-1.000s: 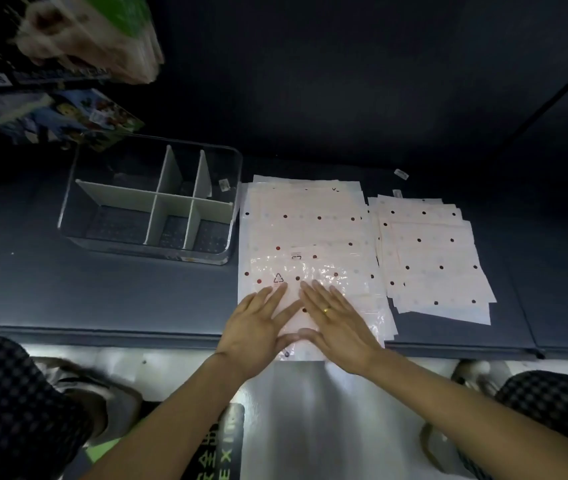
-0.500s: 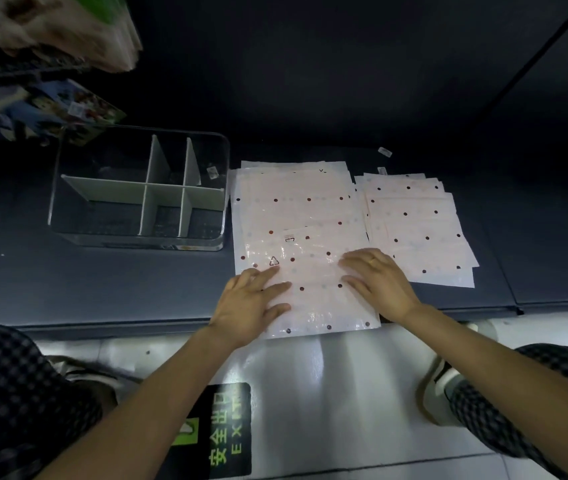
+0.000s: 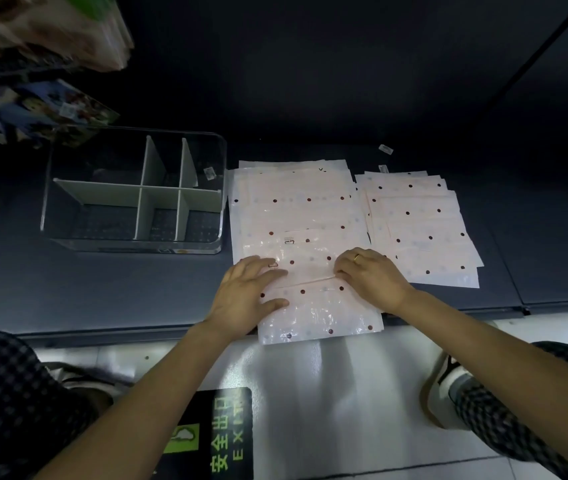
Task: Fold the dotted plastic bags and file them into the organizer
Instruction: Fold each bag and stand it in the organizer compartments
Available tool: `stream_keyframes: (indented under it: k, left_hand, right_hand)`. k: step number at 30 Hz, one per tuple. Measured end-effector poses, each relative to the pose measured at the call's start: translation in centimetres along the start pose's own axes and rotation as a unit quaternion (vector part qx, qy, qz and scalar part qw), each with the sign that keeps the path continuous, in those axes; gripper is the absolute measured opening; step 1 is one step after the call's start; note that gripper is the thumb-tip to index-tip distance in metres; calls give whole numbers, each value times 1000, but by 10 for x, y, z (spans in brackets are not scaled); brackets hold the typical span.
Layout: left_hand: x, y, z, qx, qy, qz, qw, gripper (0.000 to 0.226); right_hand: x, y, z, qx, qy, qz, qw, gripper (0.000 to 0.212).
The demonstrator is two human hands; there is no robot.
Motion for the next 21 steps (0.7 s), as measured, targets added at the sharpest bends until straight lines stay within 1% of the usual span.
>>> stream_keyframes:
  k: [2,4,6,8,10,13,15,16,17,19,21]
  left_hand:
    - [-6,0,7,-5,6,0,1000,63]
    - [-11,2,15,-11,7,-8,1000,64]
    - [-17,4,21,-20,16,-29,999,54]
    - [-23,6,22,-22,42,-61,997,42]
    - [-26,7,21,-29,71,-75,994,30]
    - [-24,4,25,-88,122,-59,987,16]
    - [-22,3,31,-143,192,-45,970,17]
    - [-21,2,32,-158,230,-40,959,19]
    - [-21,1,32,-165,257,-37,952,21]
    - [-21,-2,30,-169,268,-35,948,26]
    - [-19,-4,30,-183,258,-32,948,28]
  right_hand:
    - [3,2,-5,31,-51,39,997,4]
    - [11,9,-13,109,-133,132,976,11]
    - [14,17,-14,148,-209,217,942,10]
    - [10,19,-9,141,-257,254,922,7]
    - [8,19,-7,151,-311,275,897,9]
    - [6,16,-13,202,-402,269,851,14]
    - [4,14,-20,239,-440,245,830,11]
    - [4,15,-24,263,-461,231,816,13]
    - [5,17,-29,291,-489,216,794,18]
    - [12,25,-35,343,-547,176,743,25]
    - [21,30,-42,397,-558,113,720,23]
Point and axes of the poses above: each hand's wrist, its own y-axis away from the middle knuckle, its own x-axis out of the palm, z = x × y, the point moved 7 cm from there along -y, towards the middle knuckle
